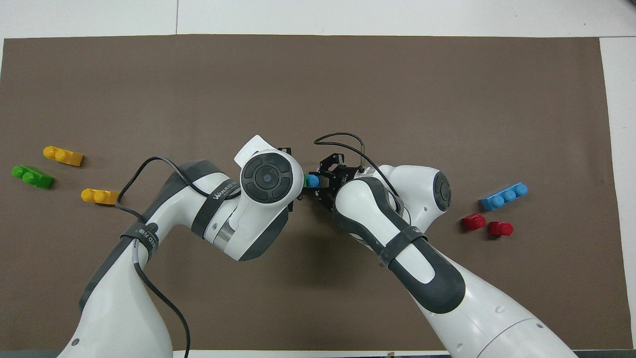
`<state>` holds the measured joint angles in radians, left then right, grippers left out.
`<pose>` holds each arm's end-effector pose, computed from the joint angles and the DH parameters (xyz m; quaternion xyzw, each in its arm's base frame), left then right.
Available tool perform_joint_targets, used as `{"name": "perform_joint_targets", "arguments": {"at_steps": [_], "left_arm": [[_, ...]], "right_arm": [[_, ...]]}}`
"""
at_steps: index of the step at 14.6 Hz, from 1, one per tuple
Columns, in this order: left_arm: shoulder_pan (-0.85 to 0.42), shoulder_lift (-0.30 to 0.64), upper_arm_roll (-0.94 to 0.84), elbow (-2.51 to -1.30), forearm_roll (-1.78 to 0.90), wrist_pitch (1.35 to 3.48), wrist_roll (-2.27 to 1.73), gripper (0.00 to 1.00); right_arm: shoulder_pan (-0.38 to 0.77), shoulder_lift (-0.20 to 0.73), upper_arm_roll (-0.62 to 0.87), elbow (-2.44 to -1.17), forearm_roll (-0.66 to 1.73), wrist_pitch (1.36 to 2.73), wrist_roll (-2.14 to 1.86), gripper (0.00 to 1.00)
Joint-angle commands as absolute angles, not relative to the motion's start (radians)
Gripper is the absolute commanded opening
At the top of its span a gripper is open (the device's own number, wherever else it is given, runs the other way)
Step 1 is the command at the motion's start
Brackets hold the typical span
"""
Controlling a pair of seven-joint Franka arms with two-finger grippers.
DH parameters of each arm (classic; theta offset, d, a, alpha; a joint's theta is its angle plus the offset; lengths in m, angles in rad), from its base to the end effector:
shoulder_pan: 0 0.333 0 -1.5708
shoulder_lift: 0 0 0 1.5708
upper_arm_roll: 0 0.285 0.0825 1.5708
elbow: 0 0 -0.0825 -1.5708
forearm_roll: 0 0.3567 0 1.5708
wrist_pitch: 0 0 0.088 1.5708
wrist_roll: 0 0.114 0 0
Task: Remove green block with left arm and hold with right
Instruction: 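Pull the green brick and blue brick apart, grippers moving away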
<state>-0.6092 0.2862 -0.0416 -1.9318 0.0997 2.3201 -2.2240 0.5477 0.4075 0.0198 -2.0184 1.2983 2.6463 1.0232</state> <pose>0.4739 -0.3567 0.3296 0.7265 0.6845 0.0389 0.0465 0.5037 0.2943 0.2436 -0.6571 0.6636 0.1877 0.3044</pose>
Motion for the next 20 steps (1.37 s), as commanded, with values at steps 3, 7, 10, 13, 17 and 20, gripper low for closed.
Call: {"name": "perform_joint_targets", "arguments": {"at_steps": [3,7,10,13,17,20], "left_arm": [[-0.559,0.177,-0.029,-1.927,0.121,2.246,-2.195,0.00],[-0.477,0.068,-0.031,-1.921,0.120,2.126,-2.054,0.00],[-0.385,0.041,-0.031,-1.910,0.106,2.063,-1.868,0.00],[-0.270,0.028,-0.029,-1.910,0.049,2.043,-1.621,0.00],[-0.095,0.025,-0.028,-1.925,-0.060,2.052,-1.223,0.00],[-0.029,0.040,-0.026,-1.925,-0.063,2.066,-1.099,0.00]], "right_arm": [[0.565,0.420,0.020,-2.020,1.325,2.674,1.019,0.00],[0.563,0.420,0.020,-2.019,1.325,2.674,1.020,0.00],[0.531,0.410,0.017,-1.991,1.322,2.654,1.022,0.00],[0.407,0.373,0.005,-1.941,1.222,2.503,1.026,0.00],[0.131,0.316,0.005,-1.859,0.921,2.164,1.043,0.00],[-0.059,0.302,0.006,-1.873,0.830,2.017,0.952,0.00]]}}
